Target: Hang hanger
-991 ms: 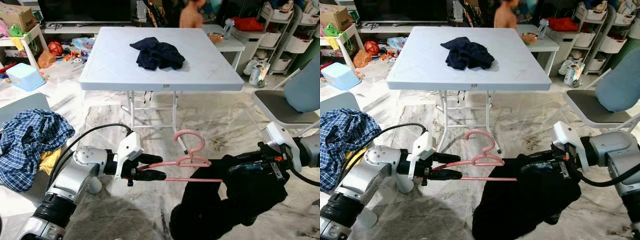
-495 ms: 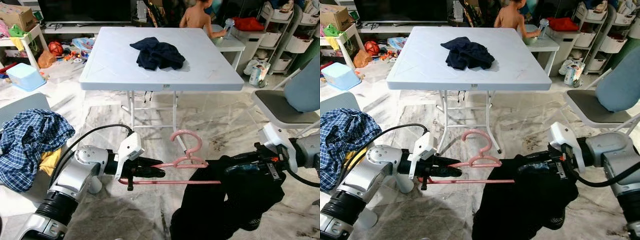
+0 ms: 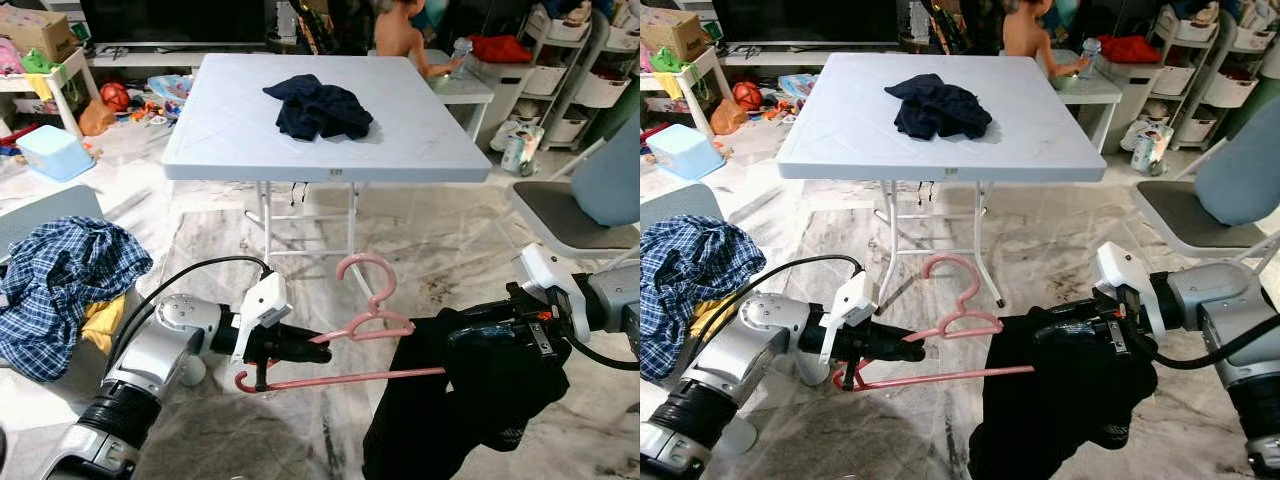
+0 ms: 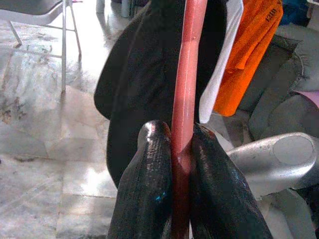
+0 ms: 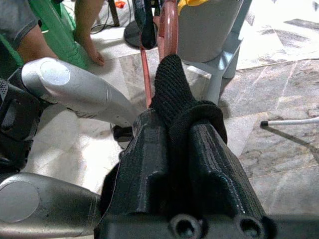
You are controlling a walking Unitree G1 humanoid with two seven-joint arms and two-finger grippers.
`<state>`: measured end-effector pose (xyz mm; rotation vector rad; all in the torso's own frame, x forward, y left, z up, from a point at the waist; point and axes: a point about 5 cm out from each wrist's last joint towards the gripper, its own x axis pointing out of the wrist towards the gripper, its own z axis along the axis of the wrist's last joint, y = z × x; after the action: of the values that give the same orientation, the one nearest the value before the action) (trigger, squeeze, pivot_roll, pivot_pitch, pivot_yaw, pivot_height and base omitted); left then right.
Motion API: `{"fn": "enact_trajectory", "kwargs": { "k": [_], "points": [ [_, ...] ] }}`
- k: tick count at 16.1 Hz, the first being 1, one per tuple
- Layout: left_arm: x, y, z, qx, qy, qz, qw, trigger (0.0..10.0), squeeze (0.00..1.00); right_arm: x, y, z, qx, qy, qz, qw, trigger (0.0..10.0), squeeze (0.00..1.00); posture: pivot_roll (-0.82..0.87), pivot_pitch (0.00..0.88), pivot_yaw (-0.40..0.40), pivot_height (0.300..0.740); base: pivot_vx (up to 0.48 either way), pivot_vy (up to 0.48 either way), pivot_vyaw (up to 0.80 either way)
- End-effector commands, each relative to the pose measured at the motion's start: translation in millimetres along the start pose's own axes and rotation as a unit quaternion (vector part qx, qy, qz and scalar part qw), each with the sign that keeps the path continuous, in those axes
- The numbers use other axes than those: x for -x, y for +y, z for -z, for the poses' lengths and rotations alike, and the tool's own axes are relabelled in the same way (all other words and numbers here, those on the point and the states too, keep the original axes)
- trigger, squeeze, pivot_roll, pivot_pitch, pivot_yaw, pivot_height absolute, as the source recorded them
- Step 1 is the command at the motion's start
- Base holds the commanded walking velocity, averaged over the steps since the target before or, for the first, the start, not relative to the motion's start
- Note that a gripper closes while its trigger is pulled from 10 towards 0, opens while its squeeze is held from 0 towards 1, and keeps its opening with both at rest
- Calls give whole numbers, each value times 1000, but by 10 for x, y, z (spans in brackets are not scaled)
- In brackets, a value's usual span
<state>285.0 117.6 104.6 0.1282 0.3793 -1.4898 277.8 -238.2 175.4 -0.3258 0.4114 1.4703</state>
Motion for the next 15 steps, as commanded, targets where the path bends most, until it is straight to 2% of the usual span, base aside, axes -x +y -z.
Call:
{"fn": "enact_trajectory", "kwargs": {
  "k": [1, 3, 6, 7, 8, 15],
  "points": [
    [-55, 48, -86, -2, -11, -14, 1000, 10000, 1000, -46, -13, -132, 37, -20, -12, 999, 10000, 0, -106, 0, -36, 740, 0, 0, 0],
    [-52, 61, -90, 14, -21, -12, 1000, 10000, 1000, -42, -18, -134, 38, -20, -10, 999, 10000, 0, -108, 0, -39, 740, 0, 0, 0],
    [-81, 93, -109, 11, -26, -13, 999, 10000, 1000, -53, -28, -137, 39, -21, -9, 999, 10000, 0, -107, 0, -42, 740, 0, 0, 0],
    [-85, 81, -110, 8, -23, -3, 1000, 3922, 102, -58, -29, -139, 39, -22, -10, 999, 10000, 0, -108, 0, -40, 740, 0, 0, 0],
    [-87, 81, -107, 10, -21, -3, 1000, 0, 0, -60, -30, -140, 39, -22, -10, 999, 10000, 0, -108, 0, -42, 740, 0, 0, 0],
    [-38, 47, -21, 17, 4, 17, 1000, 0, 0, -64, -59, -142, 44, -21, 0, 999, 10000, 0, -104, 0, -44, 740, 0, 0, 0]
  ]
}}
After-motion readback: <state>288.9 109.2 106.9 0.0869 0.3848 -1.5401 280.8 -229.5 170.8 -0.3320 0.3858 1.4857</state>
